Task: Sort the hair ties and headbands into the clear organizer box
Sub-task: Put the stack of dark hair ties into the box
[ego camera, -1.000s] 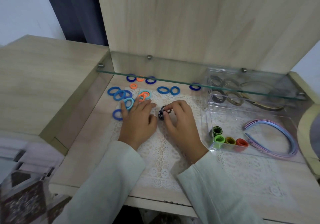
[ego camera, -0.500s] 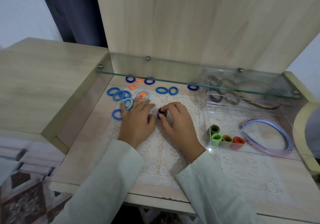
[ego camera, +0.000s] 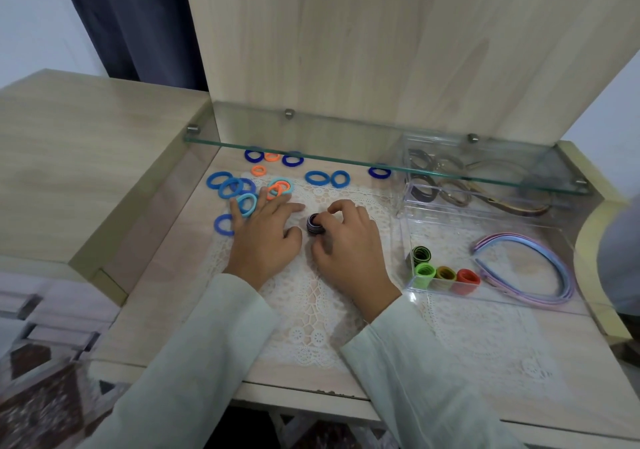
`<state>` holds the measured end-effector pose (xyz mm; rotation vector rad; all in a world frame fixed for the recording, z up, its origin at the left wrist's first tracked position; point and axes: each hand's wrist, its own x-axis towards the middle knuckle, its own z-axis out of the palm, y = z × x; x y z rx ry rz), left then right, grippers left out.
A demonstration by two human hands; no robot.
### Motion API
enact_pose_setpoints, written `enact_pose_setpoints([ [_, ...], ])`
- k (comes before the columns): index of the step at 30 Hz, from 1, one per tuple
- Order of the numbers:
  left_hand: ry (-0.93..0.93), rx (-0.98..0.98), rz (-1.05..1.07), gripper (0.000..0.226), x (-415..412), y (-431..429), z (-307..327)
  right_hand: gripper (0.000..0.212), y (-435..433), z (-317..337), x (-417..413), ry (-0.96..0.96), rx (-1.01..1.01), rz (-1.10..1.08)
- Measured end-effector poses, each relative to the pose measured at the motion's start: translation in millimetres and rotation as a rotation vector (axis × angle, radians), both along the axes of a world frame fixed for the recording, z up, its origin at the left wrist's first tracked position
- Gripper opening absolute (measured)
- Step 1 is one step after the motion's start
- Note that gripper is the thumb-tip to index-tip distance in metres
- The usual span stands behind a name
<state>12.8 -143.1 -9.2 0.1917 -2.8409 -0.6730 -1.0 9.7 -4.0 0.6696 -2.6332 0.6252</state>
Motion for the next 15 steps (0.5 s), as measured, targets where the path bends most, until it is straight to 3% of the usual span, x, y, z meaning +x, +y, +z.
enact_pose_setpoints([
  [7,-0.039,-0.007,-0.004,0.047,-1,0,6,0.025,-1,14,-3,0.003,0.16,-0.032],
  [15,-0.178,-0.278,-0.074,0.054,-1,3,23,0.025,-4,35,-12,-0.105,0.334,0.019],
])
